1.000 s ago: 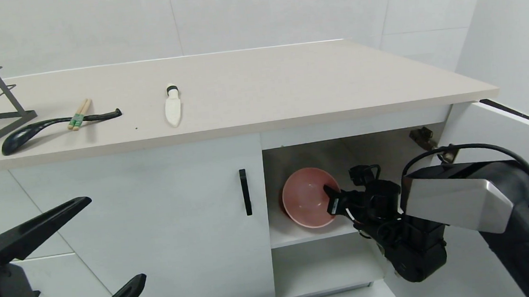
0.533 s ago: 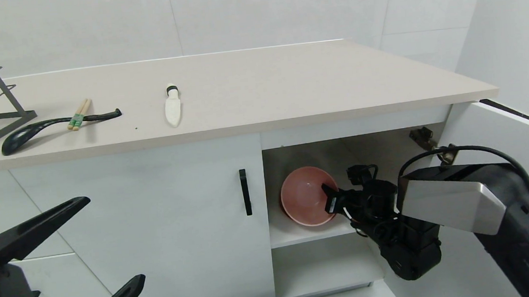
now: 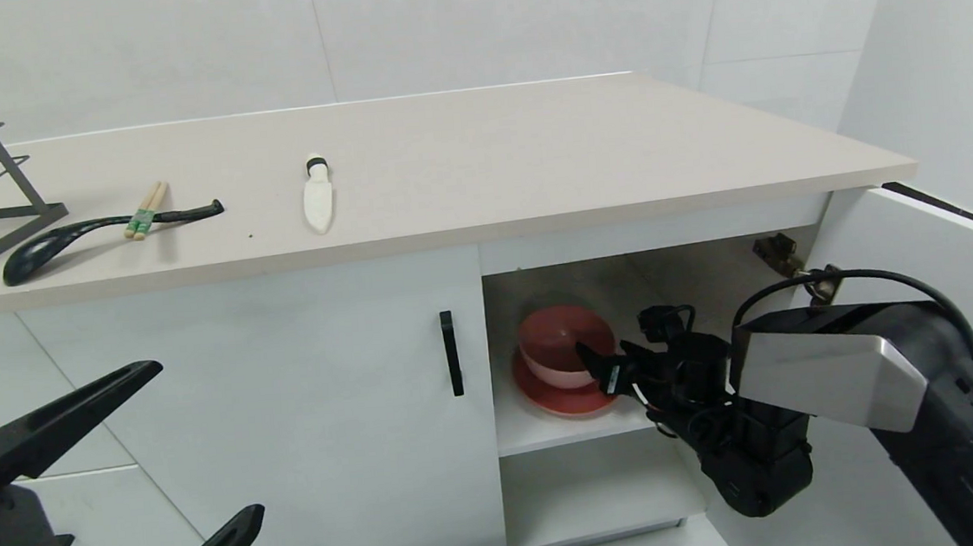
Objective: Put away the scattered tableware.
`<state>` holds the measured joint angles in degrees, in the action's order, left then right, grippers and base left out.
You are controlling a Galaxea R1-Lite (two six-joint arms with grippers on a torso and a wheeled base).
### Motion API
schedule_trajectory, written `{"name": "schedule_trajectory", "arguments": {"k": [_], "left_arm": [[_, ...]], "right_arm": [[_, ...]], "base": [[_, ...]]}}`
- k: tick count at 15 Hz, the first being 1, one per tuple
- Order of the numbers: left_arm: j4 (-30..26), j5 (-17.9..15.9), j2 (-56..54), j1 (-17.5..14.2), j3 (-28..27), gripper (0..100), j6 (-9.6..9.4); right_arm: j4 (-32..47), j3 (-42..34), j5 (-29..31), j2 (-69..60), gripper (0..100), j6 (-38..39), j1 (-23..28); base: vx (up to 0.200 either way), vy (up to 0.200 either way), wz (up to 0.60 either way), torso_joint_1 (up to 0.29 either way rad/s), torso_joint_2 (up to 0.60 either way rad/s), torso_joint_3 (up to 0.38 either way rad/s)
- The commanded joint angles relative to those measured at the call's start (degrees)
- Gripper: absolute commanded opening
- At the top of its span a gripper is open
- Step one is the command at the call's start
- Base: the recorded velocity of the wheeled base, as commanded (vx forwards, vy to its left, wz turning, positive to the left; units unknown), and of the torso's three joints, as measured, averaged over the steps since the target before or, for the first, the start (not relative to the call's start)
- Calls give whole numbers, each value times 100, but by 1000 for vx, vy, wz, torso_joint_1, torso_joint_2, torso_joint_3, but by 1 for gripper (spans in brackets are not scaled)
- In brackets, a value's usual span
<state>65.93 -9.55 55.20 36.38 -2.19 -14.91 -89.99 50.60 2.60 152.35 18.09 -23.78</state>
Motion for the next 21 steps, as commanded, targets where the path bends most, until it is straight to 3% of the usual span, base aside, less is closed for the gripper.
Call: {"name": "schedule_trajectory", "arguments": {"k": [1,10,13,21], "left_arm": [[-1,-3,8,1,0,100,6],[-1,5,-36,1,-27,100,14],[-18,-3,0,1,0,100,14],[-89,-3,8,1,0,100,-12]], "right_arm": [[-1,-33,4,-3,100,-139,5],[-1,-1176,4,-1392,100,-403,-223],[-1,-1826,4,-1647,100,-1071,-250],[-1,-3452,4,-3422,100,-1167,-856]], "base": [[0,0,0,0,0,0],[0,0,0,0,0,0],[0,0,0,0,0,0],[0,0,0,0,0,0]]}}
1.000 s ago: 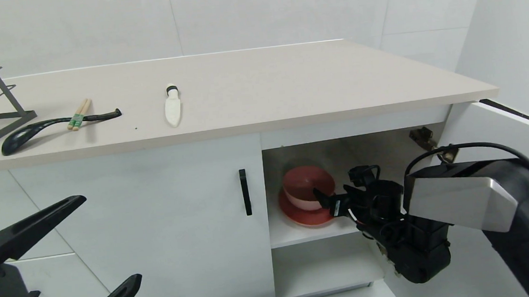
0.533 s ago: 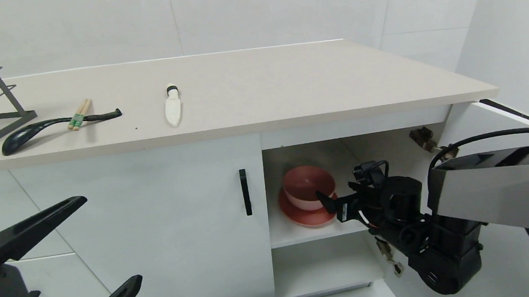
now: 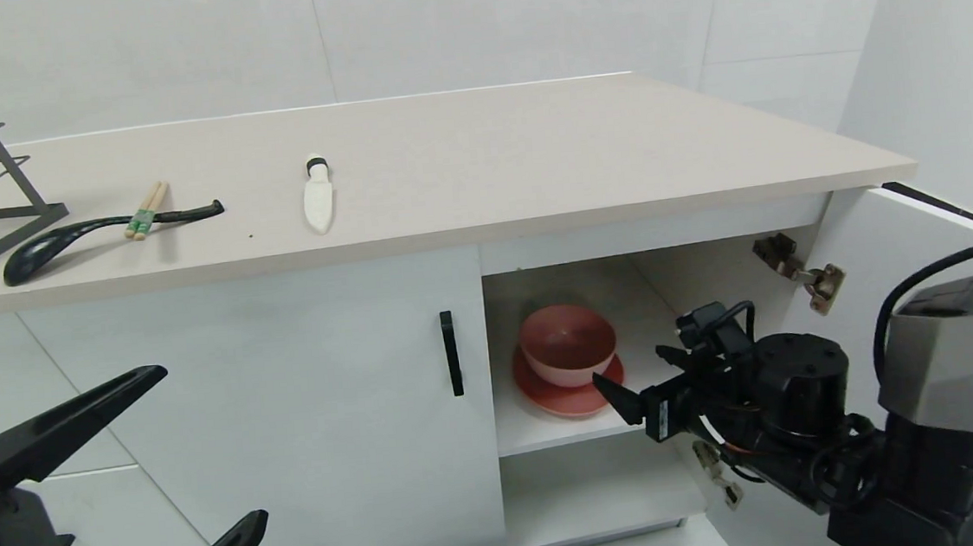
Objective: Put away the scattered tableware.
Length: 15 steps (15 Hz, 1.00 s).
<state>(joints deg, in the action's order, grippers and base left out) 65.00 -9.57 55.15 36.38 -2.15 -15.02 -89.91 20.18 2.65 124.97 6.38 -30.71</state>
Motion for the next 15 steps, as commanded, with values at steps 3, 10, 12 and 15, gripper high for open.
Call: {"name": "schedule_trajectory", "arguments": {"k": [3,10,12,15], "left_arm": [[4,-1,48,1,-5,100,8],[-128,8,119,-8,4,100,8],[-128,8,110,-34,4,100,8],[-137,8,110,-148,4,100,-1]], "right_arm": [[-9,-849,-1,-1449,100,4,-269],[-9,-2018,-10,-3022,100,-154,-155],[-9,-2018,-10,-3242,100,-154,-32],[-9,-2018,-10,-3409,100,-172,188]], "base": [[0,0,0,0,0,0],[0,0,0,0,0,0],[0,0,0,0,0,0],[0,0,0,0,0,0]]}}
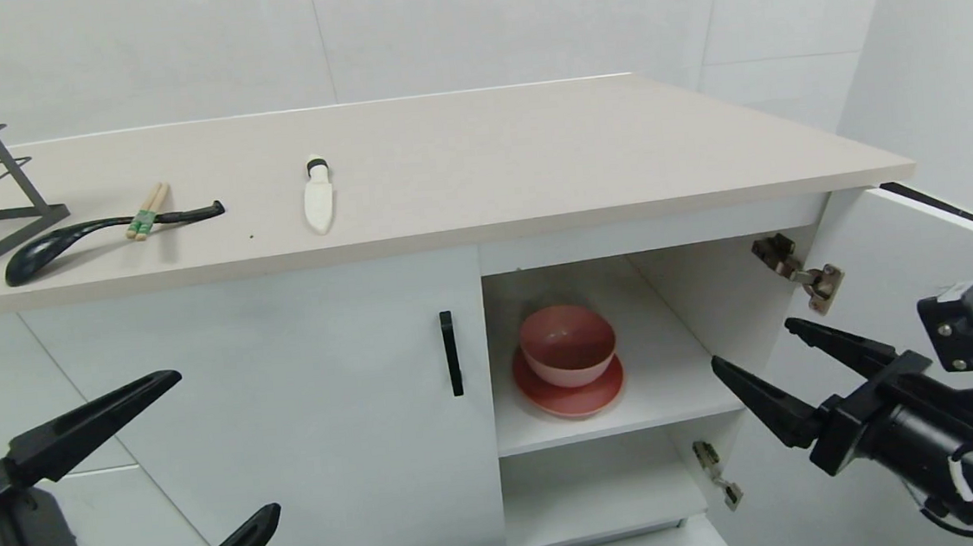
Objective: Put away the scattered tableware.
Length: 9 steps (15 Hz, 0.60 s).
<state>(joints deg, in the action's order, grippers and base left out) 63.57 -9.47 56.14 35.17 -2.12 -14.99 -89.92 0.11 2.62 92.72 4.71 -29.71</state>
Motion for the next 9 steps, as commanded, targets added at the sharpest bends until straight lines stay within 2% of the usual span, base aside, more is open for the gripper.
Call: {"name": "schedule_trajectory", "arguments": {"k": [1,2,4,6,9], "left_arm": [[-100,7,-6,-37,28,100,5],[-170,7,-42,-160,45,100,-3],[-205,7,-129,-379,45,100,-12],[-328,16,-235,-555,89,100,-12],[-574,24,-384,-643,107,100,-3]], "right_arm": [[-8,-11,-7,-404,100,-5,185],[18,-11,-16,-606,100,-5,273],[598,-11,-51,-1142,100,30,334],[1741,-11,-280,-2004,100,66,325],[3235,-11,-324,-2874,100,4,334]], "base": [[0,0,0,0,0,0],[0,0,0,0,0,0],[0,0,0,0,0,0],[0,0,0,0,0,0],[0,0,0,0,0,0]]}}
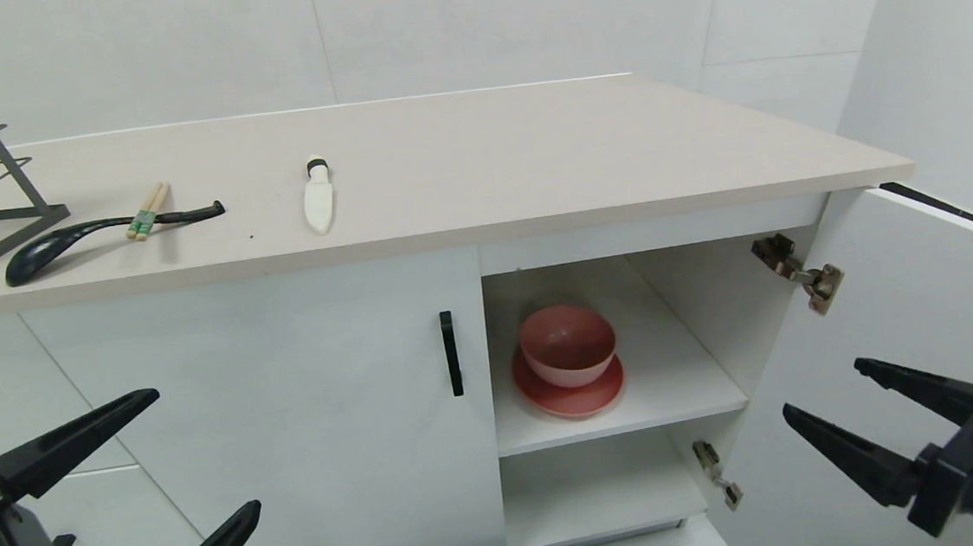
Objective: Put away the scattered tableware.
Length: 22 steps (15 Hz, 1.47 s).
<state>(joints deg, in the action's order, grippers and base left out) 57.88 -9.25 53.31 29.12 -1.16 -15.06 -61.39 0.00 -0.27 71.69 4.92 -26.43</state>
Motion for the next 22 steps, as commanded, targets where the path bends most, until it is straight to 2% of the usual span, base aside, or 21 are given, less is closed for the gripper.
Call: {"name": "schedule_trajectory", "arguments": {"k": [1,3,5,6,7,8,9,12,13,14,16,18,20,22], "left_arm": [[-102,2,-172,-135,19,100,11],[-400,2,-479,-223,98,100,11],[-1016,11,-1024,-364,72,100,82],[-1095,11,-1095,-399,63,100,90],[-1684,11,-1552,-592,-25,100,398],[-2088,20,-1850,-750,-113,100,600],[-2299,20,-2009,-873,-165,100,671],[-3283,55,-3266,-1708,-368,100,1084],[-3512,73,-3520,-1858,-403,100,1101],[-4417,55,-4285,-2315,-684,100,1092],[-5393,20,-4725,-2429,-1036,100,1128],[-5498,64,-4760,-2526,-1027,100,1128],[-5498,64,-4874,-2807,-1000,100,1110],[-5507,55,-5006,-2868,-860,100,1101]], "right_arm": [[725,0,-35,-955,100,-35,15],[1173,0,-35,-1307,100,-299,208],[1525,0,-26,-1773,100,-580,428],[1560,0,-26,-1834,100,-607,428],[1973,0,-8,-2344,100,-695,490],[2325,0,0,-2704,100,-809,560],[2483,0,0,-2915,100,-862,621],[2966,9,-8,-3847,100,-941,1193],[3019,9,-8,-3970,100,-1011,1325],[3221,18,-35,-4366,100,-1204,1667],[3502,26,-52,-4726,100,-1213,1755],[3810,18,-43,-5034,100,-1178,1764],[4188,18,-43,-5517,100,-1169,1852],[4698,18,-52,-6009,100,-1011,1887]], "base": [[0,0,0,0,0,0],[0,0,0,0,0,0],[0,0,0,0,0,0],[0,0,0,0,0,0],[0,0,0,0,0,0],[0,0,0,0,0,0],[0,0,0,0,0,0],[0,0,0,0,0,0],[0,0,0,0,0,0],[0,0,0,0,0,0],[0,0,0,0,0,0],[0,0,0,0,0,0],[0,0,0,0,0,0],[0,0,0,0,0,0]]}}
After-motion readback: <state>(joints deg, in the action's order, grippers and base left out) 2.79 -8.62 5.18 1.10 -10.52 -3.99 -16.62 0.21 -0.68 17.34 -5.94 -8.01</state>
